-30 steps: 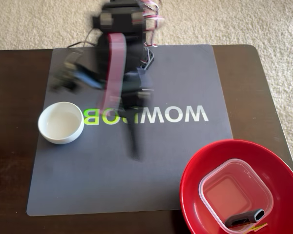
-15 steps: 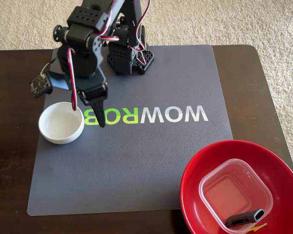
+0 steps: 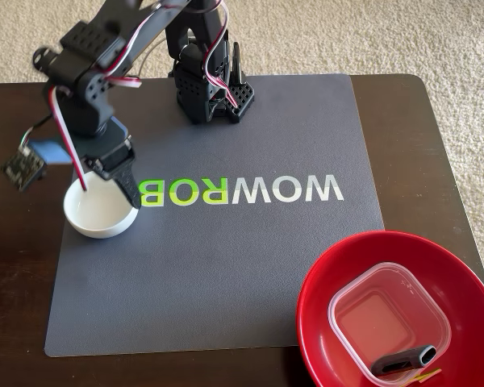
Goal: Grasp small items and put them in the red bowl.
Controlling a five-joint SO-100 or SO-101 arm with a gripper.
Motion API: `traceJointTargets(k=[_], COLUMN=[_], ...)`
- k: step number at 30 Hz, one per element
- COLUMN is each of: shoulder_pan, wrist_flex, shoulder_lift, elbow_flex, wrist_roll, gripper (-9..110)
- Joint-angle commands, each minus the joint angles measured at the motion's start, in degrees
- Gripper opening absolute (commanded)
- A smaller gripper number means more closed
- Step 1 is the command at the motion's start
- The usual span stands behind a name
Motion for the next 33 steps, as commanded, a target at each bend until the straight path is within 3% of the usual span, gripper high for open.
traceJointTargets(k=[1, 12, 18, 33], shoulder_pan=[0.7, -4.3, -2.8, -7.4], wrist_flex=[-1.9, -8.5, -8.3, -7.9], shoulder_lift=[-6.2, -18.5, -20.0, -8.3], elbow_flex=[-4.7, -9.2, -9.3, -11.1], wrist_roll=[1.4, -1.2, -4.4, -14.2], gripper=[31, 27, 0, 0])
